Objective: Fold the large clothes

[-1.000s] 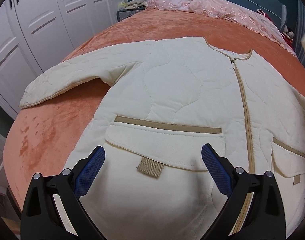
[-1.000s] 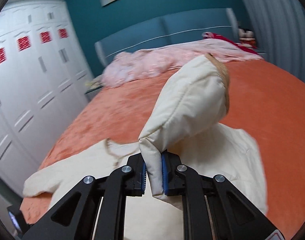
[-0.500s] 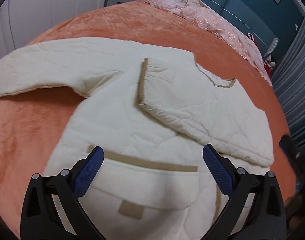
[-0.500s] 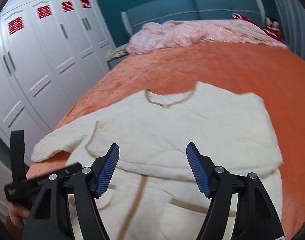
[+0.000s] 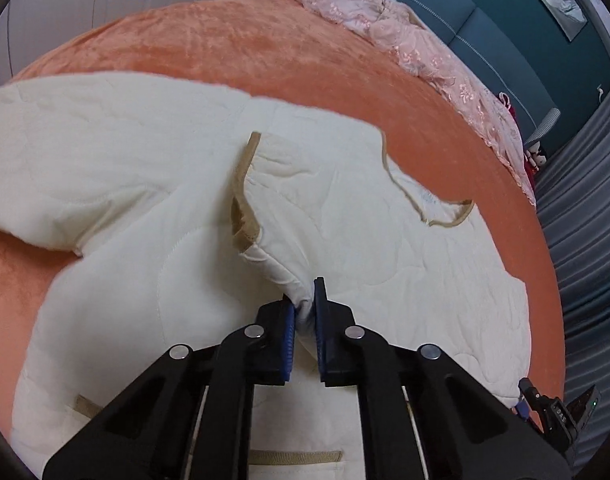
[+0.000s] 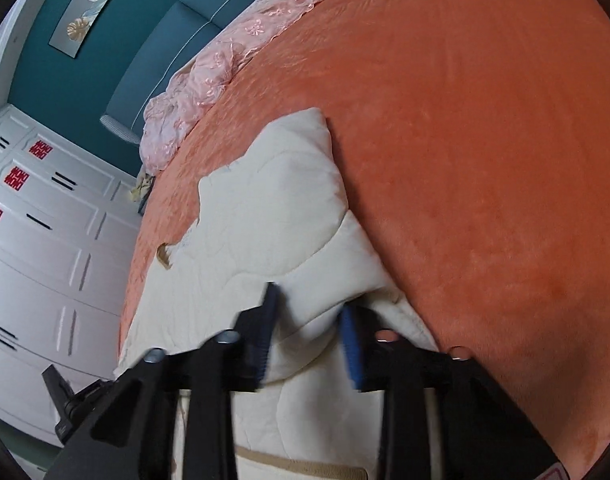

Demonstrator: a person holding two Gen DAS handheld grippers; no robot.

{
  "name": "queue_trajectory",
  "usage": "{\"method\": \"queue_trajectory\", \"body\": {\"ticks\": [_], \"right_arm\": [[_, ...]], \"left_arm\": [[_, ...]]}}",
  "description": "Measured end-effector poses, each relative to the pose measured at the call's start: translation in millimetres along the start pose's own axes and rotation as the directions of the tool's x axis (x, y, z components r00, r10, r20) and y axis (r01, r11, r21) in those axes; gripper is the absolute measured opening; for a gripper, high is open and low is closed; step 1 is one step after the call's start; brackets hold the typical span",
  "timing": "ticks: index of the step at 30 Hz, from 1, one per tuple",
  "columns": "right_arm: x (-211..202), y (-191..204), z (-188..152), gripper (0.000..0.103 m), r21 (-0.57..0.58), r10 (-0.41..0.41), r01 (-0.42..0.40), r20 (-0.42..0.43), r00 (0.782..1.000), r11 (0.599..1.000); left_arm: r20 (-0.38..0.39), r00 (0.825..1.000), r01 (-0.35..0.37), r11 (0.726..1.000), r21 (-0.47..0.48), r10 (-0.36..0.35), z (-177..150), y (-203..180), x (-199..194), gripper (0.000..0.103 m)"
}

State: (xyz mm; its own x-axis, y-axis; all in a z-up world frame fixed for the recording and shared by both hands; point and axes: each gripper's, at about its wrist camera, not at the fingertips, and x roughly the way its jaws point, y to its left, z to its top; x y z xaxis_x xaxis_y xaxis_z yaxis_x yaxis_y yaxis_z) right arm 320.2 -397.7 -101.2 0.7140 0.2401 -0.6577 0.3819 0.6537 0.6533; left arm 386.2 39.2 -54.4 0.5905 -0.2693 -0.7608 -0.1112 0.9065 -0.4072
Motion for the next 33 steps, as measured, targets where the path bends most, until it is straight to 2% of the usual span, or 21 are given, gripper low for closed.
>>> {"method": "queue_trajectory", "body": {"ticks": [2, 5, 7, 9, 11, 12, 14, 16, 18, 20, 22, 24, 28, 30, 33], "right_arm": [[-19, 18, 5, 0.012, -0.053, 0.066, -0.062, 0.062, 0.996, 0.997], [-36, 45, -3, 0.011, -0.210, 0.050, -0.024, 0.115, 0.992, 0.977], [-16, 41, -12, 0.011, -0.258, -0.051, 0.067, 0.071, 0.996, 0.964], [8, 24, -21, 0.011, -0.252, -0.137, 0.135, 0.012, 0.991, 0.958], [14, 18, -27, 0.011, -0.256, -0.157, 0.155, 0.011, 0.987, 0.954], [14, 19, -27, 0.011, -0.261, -0.169, 0.167, 0.018, 0.986, 0.951], [9, 23, -27, 0.020, -0.276, -0.204, 0.205, 0.032, 0.978, 0.939], [-2, 32, -28, 0.024, -0.302, -0.249, 0.255, 0.059, 0.967, 0.919], [-22, 45, -32, 0.025, -0.346, -0.290, 0.317, 0.127, 0.948, 0.883], [-45, 60, -36, 0.028, -0.389, -0.298, 0.360, 0.213, 0.931, 0.848], [-49, 81, -35, 0.028, -0.429, -0.242, 0.314, 0.215, 0.946, 0.847], [-34, 103, -35, 0.028, -0.472, -0.197, 0.253, 0.166, 0.966, 0.845], [10, 139, -64, 0.028, -0.573, -0.167, 0.178, 0.071, 0.983, 0.800], [28, 145, -86, 0.028, -0.609, -0.167, 0.144, 0.018, 0.986, 0.780], [52, 144, -113, 0.028, -0.652, -0.206, 0.142, -0.022, 0.978, 0.745]], "left_arm": [[0.069, 0.997, 0.019, 1.000, 0.022, -0.020, 7, -4, -22, 0.007], [0.130, 0.991, -0.026, 0.997, 0.079, 0.016, 2, -6, -42, 0.006], [0.100, 0.993, -0.078, 0.992, 0.104, 0.068, -10, 1, -29, 0.007], [0.028, 0.993, -0.116, 0.987, 0.107, 0.114, -24, 11, -6, 0.006], [-0.004, 0.989, -0.149, 0.981, 0.127, 0.151, -38, 16, 11, 0.007], [0.008, 0.986, -0.164, 0.976, 0.146, 0.165, -43, 15, 13, 0.007], [0.029, 0.982, -0.190, 0.968, 0.165, 0.188, -46, 12, 10, 0.010], [0.038, 0.980, -0.198, 0.969, 0.150, 0.195, -44, 13, 1, 0.018], [0.056, 0.981, -0.192, 0.972, 0.135, 0.186, -39, 15, -17, 0.026], [0.109, 0.974, -0.212, 0.967, 0.139, 0.198, -34, 12, -40, 0.035], [0.157, 0.970, -0.208, 0.964, 0.165, 0.183, -27, 1, -55, 0.041], [0.152, 0.978, -0.175, 0.963, 0.204, 0.146, -22, -18, -53, 0.044], [0.111, 0.986, -0.153, 0.942, 0.300, 0.124, -29, -52, -18, 0.044], [0.068, 0.990, -0.142, 0.932, 0.332, 0.127, -40, -60, 4, 0.044], [0.045, 0.988, -0.154, 0.922, 0.354, 0.148, -58, -62, 28, 0.044]]}}
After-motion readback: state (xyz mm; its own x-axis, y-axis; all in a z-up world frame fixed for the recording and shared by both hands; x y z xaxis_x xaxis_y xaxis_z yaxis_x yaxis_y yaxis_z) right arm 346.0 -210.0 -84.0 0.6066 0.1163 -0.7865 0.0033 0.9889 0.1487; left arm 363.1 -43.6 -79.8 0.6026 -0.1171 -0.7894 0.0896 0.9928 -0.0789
